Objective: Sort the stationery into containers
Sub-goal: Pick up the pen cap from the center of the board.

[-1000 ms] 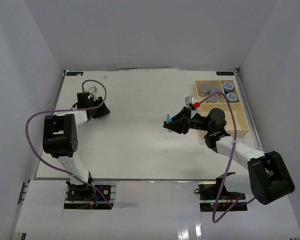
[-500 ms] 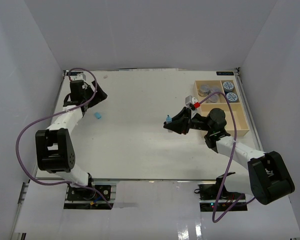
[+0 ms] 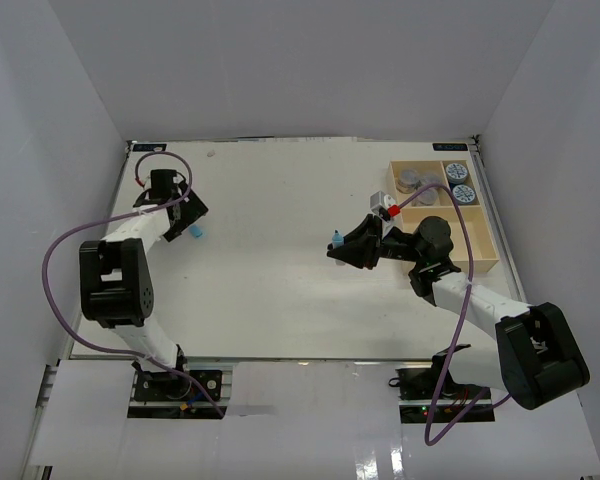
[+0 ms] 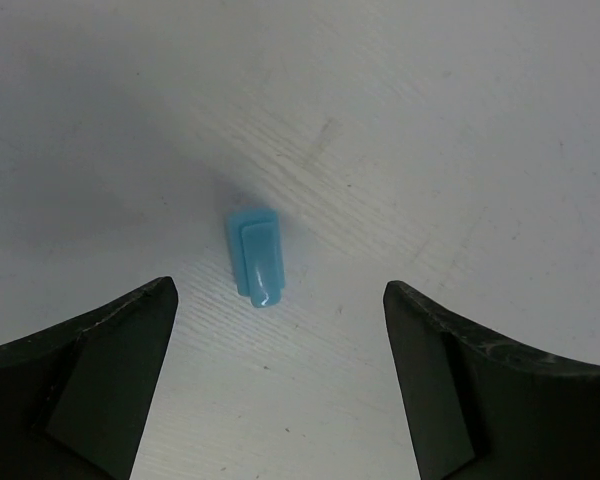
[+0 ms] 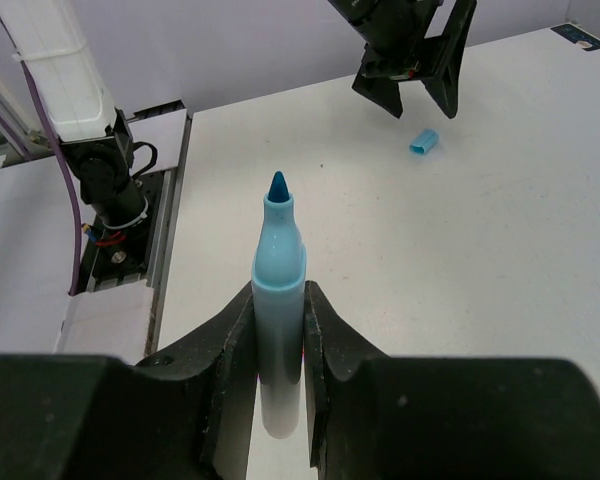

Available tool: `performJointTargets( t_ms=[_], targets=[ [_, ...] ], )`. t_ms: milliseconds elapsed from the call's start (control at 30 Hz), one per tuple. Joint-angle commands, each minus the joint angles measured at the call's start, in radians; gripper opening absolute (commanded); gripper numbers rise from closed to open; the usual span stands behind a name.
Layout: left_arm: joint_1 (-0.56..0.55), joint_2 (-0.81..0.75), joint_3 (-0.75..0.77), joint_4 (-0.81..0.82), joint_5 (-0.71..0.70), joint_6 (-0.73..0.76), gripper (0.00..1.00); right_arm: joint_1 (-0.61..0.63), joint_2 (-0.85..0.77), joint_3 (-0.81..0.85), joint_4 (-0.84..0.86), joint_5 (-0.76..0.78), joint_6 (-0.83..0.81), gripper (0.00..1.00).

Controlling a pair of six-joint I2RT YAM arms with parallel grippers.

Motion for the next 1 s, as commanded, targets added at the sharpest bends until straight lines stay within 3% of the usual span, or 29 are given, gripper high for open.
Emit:
performJointTargets(
  t_ms=[0, 200, 533, 633, 967],
  targets=[
    [-0.002, 0.039, 0.063, -0.036, -0.046, -0.039, 0.93, -0.003, -0.015, 0.008, 0.045, -0.016, -0.006, 0.08],
    [0.000, 0.125, 0.110, -0.048, -0.078, -0.038, 0.86, -0.003, -0.015, 0.008, 0.041, -0.014, -0.010, 0.08],
    [-0.002, 0.196, 0.117, -0.074, -0.083, -0.034, 0.61, -0.003, -0.004, 0.008, 0.049, -0.017, -0.006, 0.08],
    [-0.002, 0.205, 0.122, -0.076, -0.085, -0.027, 0.59, -0.003, -0.001, 0.008, 0.050, -0.019, -0.003, 0.08],
    [-0.002, 0.207, 0.125, -0.082, -0.059, -0.004, 0.27, -0.003, 0.000, 0.008, 0.050, -0.026, -0.004, 0.08]
  ],
)
